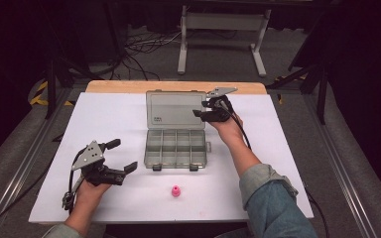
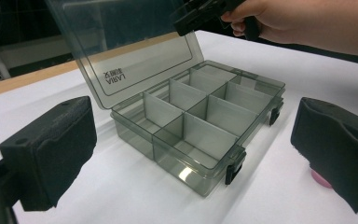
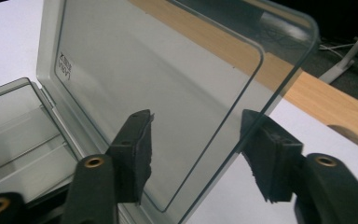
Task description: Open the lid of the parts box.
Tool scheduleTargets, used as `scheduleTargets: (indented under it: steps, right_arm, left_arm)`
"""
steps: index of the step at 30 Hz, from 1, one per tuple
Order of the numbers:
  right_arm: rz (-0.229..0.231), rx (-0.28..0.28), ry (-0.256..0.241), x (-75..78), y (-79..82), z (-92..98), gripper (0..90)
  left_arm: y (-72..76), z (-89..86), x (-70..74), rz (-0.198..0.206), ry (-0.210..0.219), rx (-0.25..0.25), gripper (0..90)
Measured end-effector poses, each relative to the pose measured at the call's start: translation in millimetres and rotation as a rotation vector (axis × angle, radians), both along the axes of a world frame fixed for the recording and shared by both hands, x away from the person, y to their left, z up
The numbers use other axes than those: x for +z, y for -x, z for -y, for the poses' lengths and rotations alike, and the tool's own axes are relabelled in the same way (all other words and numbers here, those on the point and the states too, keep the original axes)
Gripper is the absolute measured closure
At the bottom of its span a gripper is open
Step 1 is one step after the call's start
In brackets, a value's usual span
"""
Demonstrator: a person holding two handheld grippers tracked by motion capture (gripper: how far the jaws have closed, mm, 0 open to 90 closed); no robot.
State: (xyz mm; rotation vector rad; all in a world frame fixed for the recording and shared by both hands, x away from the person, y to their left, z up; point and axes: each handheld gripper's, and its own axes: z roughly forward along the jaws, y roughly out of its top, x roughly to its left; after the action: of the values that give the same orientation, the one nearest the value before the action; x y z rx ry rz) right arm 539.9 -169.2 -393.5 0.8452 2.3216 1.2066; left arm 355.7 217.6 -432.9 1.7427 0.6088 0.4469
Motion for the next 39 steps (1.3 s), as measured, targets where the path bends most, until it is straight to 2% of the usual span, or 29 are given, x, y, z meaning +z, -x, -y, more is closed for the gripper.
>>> scheduleTargets:
  steps: [2, 9, 10, 13, 18, 26, 39]
  right_arm:
    - [-0.008, -0.005, -0.003, -2.5, -1.5, -0.3, 41.8]
    - [-0.02, -0.009, -0.01, -8.6, -5.5, -1.3, 37.7]
    - [-0.031, -0.01, -0.015, -10.7, -6.5, -1.7, 35.0]
    - [-0.04, -0.009, -0.019, -13.2, -7.8, -1.9, 31.4]
    - [-0.084, -0.029, -0.024, -21.0, -10.1, -2.8, 27.9]
    - [-0.129, -0.039, -0.01, -29.3, -12.2, -5.5, 23.6]
    - [-0.167, -0.051, 0.013, -35.4, -13.3, -6.8, 19.2]
  left_arm:
    - [0.3, -1.1, -0.1, 0.001, 0.014, -0.017, 1.4]
    - [1.9, -1.1, 1.0, 0.009, 0.003, -0.015, 1.9]
    - [2.2, -2.2, 1.4, 0.007, 0.027, -0.024, 1.9]
    - [2.6, -4.1, 2.3, 0.009, 0.044, -0.028, 2.0]
    - [2.7, -4.9, 2.3, 0.007, 0.05, -0.03, 2.0]
    - [2.8, -5.3, 2.6, 0.006, 0.049, -0.036, 2.4]
    - [3.4, -3.7, 1.4, 0.006, 0.058, -0.051, 2.4]
